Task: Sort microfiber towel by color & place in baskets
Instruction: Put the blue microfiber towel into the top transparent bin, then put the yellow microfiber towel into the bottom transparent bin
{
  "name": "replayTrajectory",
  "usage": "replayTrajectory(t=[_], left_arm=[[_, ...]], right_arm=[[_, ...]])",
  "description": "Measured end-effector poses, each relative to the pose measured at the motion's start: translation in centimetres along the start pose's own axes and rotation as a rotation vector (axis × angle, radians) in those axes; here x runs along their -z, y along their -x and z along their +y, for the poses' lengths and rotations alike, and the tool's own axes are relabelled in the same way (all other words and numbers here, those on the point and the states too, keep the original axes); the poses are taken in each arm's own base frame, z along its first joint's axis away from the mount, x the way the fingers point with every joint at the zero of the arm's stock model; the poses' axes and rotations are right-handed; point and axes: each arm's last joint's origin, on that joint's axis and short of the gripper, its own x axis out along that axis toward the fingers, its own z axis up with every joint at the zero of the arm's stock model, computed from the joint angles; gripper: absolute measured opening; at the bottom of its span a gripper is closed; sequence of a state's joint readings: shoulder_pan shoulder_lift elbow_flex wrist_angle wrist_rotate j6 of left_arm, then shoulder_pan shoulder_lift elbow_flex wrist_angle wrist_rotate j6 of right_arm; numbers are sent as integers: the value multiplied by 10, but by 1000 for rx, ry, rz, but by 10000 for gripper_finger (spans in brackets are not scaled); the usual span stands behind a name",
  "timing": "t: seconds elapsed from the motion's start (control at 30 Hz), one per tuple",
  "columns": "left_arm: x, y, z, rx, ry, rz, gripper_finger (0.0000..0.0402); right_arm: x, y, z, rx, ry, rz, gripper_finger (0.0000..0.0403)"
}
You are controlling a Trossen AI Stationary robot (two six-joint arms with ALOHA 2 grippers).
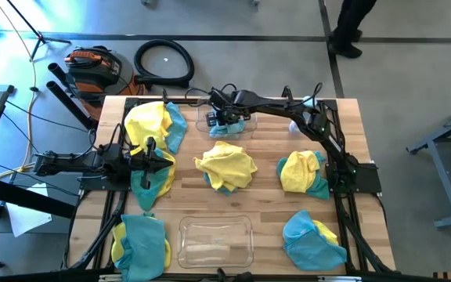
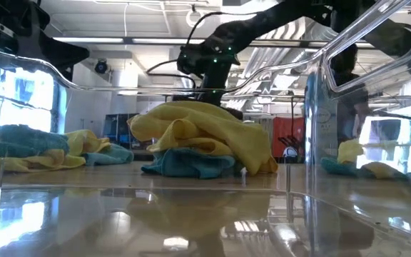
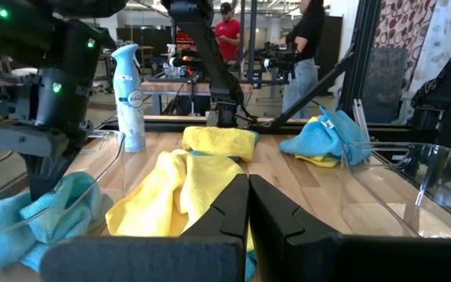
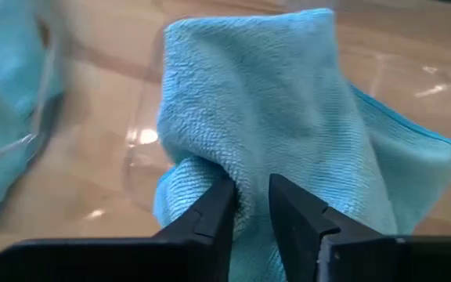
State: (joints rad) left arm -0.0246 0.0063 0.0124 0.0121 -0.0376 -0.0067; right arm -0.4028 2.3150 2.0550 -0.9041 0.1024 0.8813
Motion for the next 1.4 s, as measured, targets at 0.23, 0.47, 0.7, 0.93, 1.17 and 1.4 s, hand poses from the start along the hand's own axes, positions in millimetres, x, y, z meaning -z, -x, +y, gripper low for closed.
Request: replayTrajectory(t=[0.23, 0.47, 0.7, 0.93, 1.17, 1.4], left_arm=[[0, 0, 0, 0, 0, 0, 0], [0, 0, 0, 0, 0, -1, 0], [0, 0, 0, 0, 0, 0, 0], [0, 0, 0, 0, 0, 0, 0], [0, 0, 0, 0, 0, 0, 0], [0, 0, 0, 0, 0, 0, 0]], right_arm=[[3, -19, -2, 12, -59, 16, 109], [8, -37, -3, 21, -78, 66, 118], [0, -20, 4, -2, -59, 42, 119], [-15, 36, 20, 2, 20, -20, 119], [9, 91, 6, 99, 115, -6, 119], [60, 135, 1, 22, 210, -100, 106]])
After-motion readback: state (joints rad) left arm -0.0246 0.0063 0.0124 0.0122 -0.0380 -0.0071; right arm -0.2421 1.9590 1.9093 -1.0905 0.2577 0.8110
